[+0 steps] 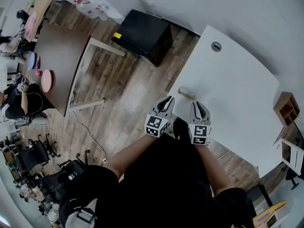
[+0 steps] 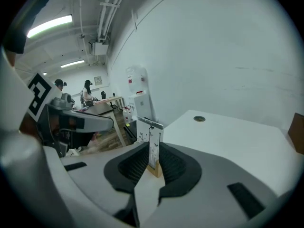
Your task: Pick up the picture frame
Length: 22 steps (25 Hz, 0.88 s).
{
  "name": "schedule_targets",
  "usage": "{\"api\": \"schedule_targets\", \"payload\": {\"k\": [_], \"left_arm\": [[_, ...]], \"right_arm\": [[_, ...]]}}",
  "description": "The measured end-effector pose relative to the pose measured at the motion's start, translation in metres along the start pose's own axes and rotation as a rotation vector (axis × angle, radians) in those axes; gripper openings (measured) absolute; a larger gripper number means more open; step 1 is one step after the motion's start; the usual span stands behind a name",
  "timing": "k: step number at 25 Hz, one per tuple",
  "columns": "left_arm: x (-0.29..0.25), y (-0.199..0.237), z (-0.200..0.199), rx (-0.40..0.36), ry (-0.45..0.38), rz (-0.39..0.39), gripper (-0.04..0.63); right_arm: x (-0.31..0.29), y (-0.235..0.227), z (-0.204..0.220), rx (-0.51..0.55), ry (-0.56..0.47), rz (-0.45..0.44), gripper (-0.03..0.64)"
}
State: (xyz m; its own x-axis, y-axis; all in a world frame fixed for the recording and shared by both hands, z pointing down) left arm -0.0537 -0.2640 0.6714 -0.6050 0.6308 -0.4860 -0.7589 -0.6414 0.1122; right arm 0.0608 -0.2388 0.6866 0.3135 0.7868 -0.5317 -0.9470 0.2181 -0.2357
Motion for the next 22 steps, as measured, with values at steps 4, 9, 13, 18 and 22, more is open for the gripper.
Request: {"api": "schedule_targets", "payload": {"k": [4, 9, 13, 18, 22], "left_arm": [[-0.017, 0.0, 0.012, 0.008, 0.058, 0.037, 0.096], [-0.036, 0.008, 0.034, -0.023, 0.126, 0.053, 0.117], [-0.057, 0.009, 0.046, -0.122, 0.158, 0.066, 0.117], [-0.072, 0.007, 0.06, -0.118, 0.194, 0.059, 0.121], [-0.082, 0.007, 0.061, -0.117, 0.204, 0.075, 0.123]], "right_arm": [[-0.014, -0.009, 0.019, -0.012, 0.059, -0.01, 0.14], [-0.031, -0.016, 0.037, -0.007, 0.114, -0.023, 0.156], [-0.047, -0.019, 0.047, -0.011, 0.149, -0.048, 0.156], [-0.059, -0.02, 0.054, -0.006, 0.17, -0.057, 0.156], [-0.064, -0.023, 0.056, 0.002, 0.18, -0.061, 0.144]]}}
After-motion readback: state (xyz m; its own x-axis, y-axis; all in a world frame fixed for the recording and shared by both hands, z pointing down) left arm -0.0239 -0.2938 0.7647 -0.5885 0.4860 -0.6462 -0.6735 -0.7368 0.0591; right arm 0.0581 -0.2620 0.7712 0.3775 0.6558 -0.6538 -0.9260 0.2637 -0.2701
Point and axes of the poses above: the fingertips, and each gripper's own axes: x backward along the fingers, y to its left, z out of its underside, the point moved 1 cm from there along x, backward along the fingers, and after that the axes turned 8 degrees about -x, right-handed, at the moved point
